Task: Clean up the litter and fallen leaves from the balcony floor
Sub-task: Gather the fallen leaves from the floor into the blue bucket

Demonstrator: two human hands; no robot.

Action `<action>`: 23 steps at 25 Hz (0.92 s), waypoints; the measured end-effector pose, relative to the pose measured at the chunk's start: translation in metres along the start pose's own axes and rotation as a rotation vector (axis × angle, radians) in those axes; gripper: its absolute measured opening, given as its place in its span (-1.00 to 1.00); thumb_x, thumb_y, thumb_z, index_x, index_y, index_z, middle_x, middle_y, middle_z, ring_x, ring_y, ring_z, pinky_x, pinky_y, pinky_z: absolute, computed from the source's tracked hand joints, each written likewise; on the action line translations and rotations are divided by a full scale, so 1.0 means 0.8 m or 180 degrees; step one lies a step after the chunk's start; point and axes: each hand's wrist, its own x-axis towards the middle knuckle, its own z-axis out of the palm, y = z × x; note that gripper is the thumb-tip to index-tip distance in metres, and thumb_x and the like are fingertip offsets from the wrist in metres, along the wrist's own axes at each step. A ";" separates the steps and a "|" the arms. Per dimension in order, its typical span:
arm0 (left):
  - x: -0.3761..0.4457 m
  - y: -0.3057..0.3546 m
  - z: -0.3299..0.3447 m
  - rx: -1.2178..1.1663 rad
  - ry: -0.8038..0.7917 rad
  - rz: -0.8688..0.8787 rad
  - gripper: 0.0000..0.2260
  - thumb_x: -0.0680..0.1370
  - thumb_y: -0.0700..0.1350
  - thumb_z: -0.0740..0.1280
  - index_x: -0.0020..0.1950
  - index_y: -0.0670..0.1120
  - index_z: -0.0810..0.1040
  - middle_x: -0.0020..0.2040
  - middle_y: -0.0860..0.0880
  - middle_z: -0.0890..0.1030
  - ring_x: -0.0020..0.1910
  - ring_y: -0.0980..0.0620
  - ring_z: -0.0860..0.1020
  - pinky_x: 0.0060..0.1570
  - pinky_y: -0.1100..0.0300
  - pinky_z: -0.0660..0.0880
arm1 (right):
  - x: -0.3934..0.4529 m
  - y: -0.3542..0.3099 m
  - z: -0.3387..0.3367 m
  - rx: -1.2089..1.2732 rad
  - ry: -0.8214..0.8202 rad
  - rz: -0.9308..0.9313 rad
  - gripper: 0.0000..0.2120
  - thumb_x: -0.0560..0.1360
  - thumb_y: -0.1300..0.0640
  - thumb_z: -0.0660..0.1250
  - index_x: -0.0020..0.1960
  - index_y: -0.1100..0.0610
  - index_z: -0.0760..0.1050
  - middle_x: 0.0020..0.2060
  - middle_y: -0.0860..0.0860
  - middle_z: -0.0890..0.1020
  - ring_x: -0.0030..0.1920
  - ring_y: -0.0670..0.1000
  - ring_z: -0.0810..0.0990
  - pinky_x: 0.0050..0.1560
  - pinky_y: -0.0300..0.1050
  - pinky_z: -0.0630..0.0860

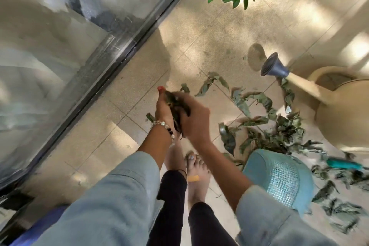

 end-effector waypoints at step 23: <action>0.014 -0.076 -0.193 -0.0917 0.1080 0.0348 -0.72 0.55 0.00 0.37 -0.31 -0.05 0.44 -0.54 -0.03 0.40 -0.69 0.09 0.25 -0.62 0.41 0.20 | 0.106 0.130 -0.002 -0.2214 -0.0747 0.0662 -0.29 0.50 -0.17 0.31 0.53 0.00 0.08 0.49 0.19 0.04 0.45 0.34 0.05 0.42 0.34 0.16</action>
